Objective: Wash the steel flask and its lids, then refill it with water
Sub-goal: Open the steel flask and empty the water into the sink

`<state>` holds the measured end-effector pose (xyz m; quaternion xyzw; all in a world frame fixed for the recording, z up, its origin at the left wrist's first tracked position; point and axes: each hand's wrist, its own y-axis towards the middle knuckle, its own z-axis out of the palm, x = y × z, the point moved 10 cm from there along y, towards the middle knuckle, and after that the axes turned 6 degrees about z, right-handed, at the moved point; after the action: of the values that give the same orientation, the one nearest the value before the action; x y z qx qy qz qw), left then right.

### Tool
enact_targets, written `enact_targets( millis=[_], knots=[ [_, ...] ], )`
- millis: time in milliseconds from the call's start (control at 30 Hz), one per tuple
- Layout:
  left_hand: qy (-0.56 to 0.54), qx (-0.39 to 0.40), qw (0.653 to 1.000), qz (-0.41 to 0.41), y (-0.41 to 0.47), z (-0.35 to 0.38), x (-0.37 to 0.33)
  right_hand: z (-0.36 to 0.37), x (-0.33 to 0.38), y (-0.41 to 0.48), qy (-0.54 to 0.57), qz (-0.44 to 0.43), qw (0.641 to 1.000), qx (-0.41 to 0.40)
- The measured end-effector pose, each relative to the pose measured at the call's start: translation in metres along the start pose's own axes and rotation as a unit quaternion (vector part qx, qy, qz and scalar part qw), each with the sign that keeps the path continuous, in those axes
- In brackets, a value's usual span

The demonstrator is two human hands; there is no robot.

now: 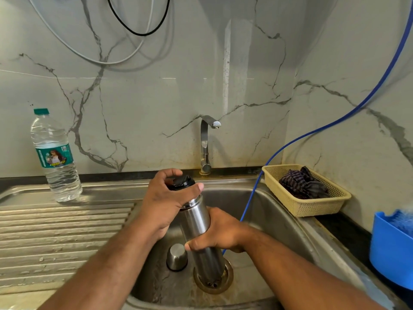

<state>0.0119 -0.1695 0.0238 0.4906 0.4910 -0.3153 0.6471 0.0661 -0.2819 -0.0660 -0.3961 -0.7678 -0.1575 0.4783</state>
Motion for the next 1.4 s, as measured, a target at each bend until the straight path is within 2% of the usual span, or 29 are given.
enact_targets(
  millis=[67, 200, 267, 367, 500, 600, 667, 833, 933, 1100, 1233, 1300, 1400],
  knots=[
    [0.011, 0.033, 0.999, -0.001, 0.000, 0.006, 0.000, 0.002, -0.003, 0.002, -0.001, 0.003, 1.000, 0.006],
    [-0.092, 0.210, 0.973, -0.003, 0.001, 0.021, -0.005, -0.002, -0.003, 0.002, 0.038, 0.003, 0.999, 0.006],
    [-0.101, 0.247, 0.964, 0.017, 0.002, 0.020, -0.008, -0.003, -0.002, 0.000, 0.042, 0.000, 0.999, 0.009],
    [-0.101, 0.198, 0.975, 0.004, 0.008, 0.011, -0.002, -0.002, -0.002, -0.002, 0.037, 0.002, 0.999, 0.010],
    [-0.054, 0.053, 0.997, -0.006, 0.007, 0.000, 0.000, -0.002, 0.002, -0.003, 0.012, 0.002, 1.000, 0.007],
    [-0.010, -0.035, 0.999, -0.006, -0.002, -0.003, 0.000, 0.003, 0.001, -0.001, -0.005, 0.005, 1.000, 0.013],
    [0.004, -0.023, 1.000, -0.020, -0.004, 0.001, 0.002, 0.006, -0.001, 0.001, -0.002, 0.005, 1.000, 0.015],
    [-0.072, 0.178, 0.980, -0.044, 0.000, 0.019, -0.004, -0.002, -0.005, 0.002, 0.031, 0.011, 0.999, 0.004],
    [-0.060, 0.223, 0.973, -0.009, 0.001, 0.015, -0.009, -0.005, -0.007, 0.003, 0.028, 0.014, 1.000, -0.004],
    [-0.037, 0.130, 0.991, 0.002, 0.010, 0.000, -0.007, -0.007, -0.003, 0.000, 0.007, 0.008, 1.000, -0.010],
    [0.000, -0.039, 0.999, 0.005, 0.011, -0.020, -0.004, -0.005, 0.002, 0.000, -0.051, 0.001, 0.998, -0.022],
    [-0.007, -0.058, 0.998, -0.014, 0.011, -0.022, 0.002, -0.002, -0.001, 0.001, -0.051, 0.005, 0.999, -0.016],
    [-0.015, -0.046, 0.998, -0.033, 0.011, -0.023, 0.008, -0.005, -0.004, 0.000, -0.041, 0.012, 0.999, -0.015]
  ],
)
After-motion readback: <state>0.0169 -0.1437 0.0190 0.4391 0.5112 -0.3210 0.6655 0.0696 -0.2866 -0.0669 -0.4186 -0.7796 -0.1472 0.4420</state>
